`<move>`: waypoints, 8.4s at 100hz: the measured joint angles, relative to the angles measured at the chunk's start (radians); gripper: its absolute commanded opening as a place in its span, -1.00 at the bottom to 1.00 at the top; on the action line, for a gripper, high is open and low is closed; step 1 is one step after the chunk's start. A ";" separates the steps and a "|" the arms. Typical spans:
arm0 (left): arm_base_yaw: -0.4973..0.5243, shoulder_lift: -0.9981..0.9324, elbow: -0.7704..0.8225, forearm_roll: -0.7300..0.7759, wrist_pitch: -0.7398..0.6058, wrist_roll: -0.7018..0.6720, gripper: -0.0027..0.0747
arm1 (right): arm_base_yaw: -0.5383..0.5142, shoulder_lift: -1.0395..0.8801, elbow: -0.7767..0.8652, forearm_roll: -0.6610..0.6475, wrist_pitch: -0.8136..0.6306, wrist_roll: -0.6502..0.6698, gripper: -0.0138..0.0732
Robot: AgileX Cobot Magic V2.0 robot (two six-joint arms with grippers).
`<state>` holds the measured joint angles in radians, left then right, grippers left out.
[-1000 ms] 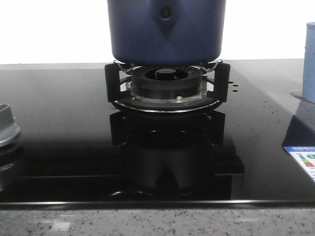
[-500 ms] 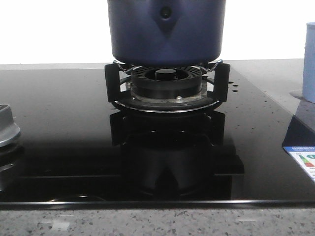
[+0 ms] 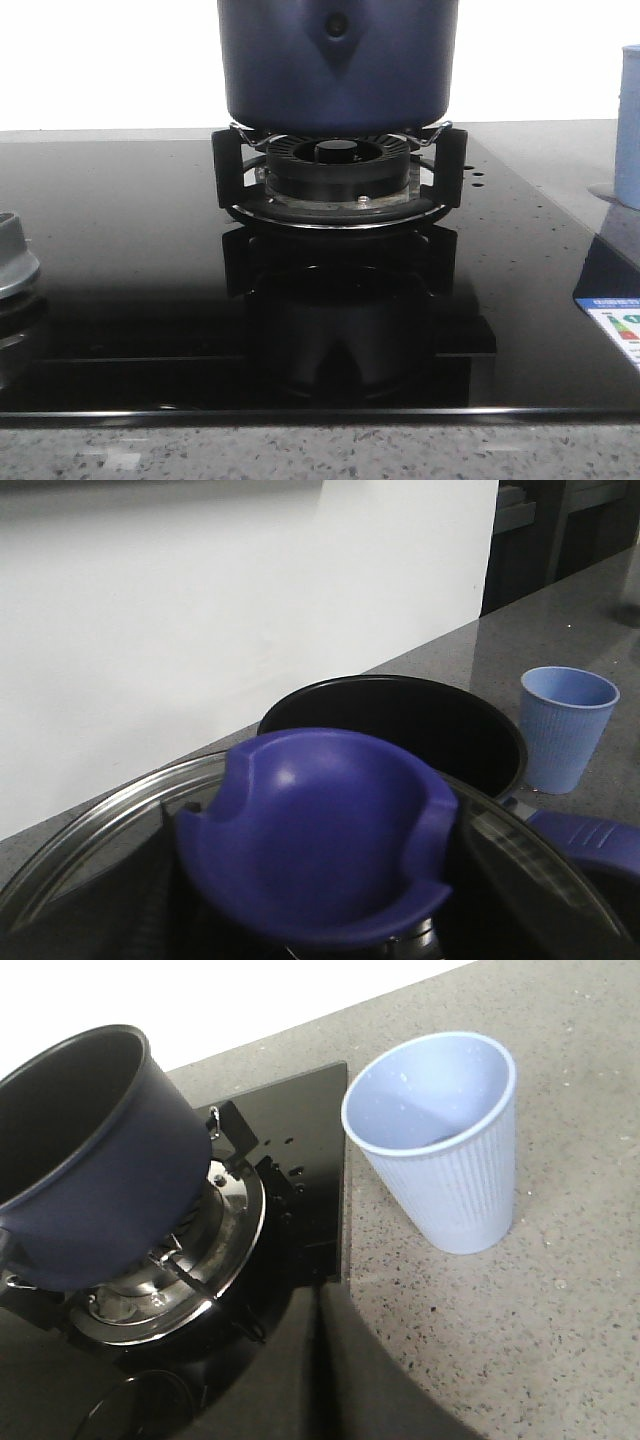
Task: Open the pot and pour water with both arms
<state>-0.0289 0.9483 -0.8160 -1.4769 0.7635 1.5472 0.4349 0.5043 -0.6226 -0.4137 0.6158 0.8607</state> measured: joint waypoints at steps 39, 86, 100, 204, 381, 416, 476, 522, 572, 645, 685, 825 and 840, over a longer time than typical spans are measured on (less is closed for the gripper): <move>0.000 0.000 0.002 0.000 0.000 0.000 -0.17 | 0.000 0.000 0.000 0.000 -0.002 -0.046 -0.84; 0.000 0.000 0.002 -0.002 0.000 0.000 -0.17 | 0.000 0.000 0.000 0.123 -0.037 -0.388 -0.84; 0.000 0.000 0.002 -0.002 0.000 0.000 -0.17 | 0.000 0.000 0.000 0.315 -0.098 -0.700 -0.84; 0.000 0.000 0.002 -0.002 0.000 0.000 -0.17 | -0.268 0.055 0.000 0.273 -0.298 -0.871 0.28; 0.000 0.000 0.002 -0.007 -0.002 0.000 -0.17 | -0.386 0.398 0.226 0.388 -0.760 -0.851 0.77; 0.000 0.000 0.002 -0.007 -0.002 0.000 -0.17 | -0.386 0.549 0.226 0.414 -0.956 -0.851 0.76; 0.000 0.000 0.002 -0.007 -0.003 0.000 -0.17 | -0.386 0.844 0.226 0.496 -1.369 -0.851 0.76; 0.000 0.000 0.002 -0.009 -0.003 0.000 -0.17 | -0.386 0.926 0.226 0.483 -1.436 -0.849 0.17; 0.000 0.000 0.002 -0.009 -0.003 0.000 -0.17 | -0.387 0.806 0.199 0.268 -1.392 -0.849 -0.04; 0.000 0.000 0.002 -0.011 -0.003 0.000 -0.17 | -0.124 0.695 -0.351 -0.214 -0.749 -0.849 -0.04; 0.000 0.000 0.002 -0.011 -0.001 0.000 -0.17 | -0.102 0.814 -0.478 -0.541 -0.688 -0.849 -0.04; 0.000 0.000 0.002 -0.011 0.024 0.000 -0.17 | -0.077 0.949 -0.642 -1.400 -0.627 -0.893 -0.04; 0.000 0.000 0.002 -0.011 0.026 0.000 -0.17 | -0.060 0.949 -0.648 -1.406 -0.627 -0.942 -0.04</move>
<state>-0.0289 0.9483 -0.8137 -1.4878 0.7896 1.5472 0.3750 1.4537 -1.2708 -1.8197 -0.0117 -0.0809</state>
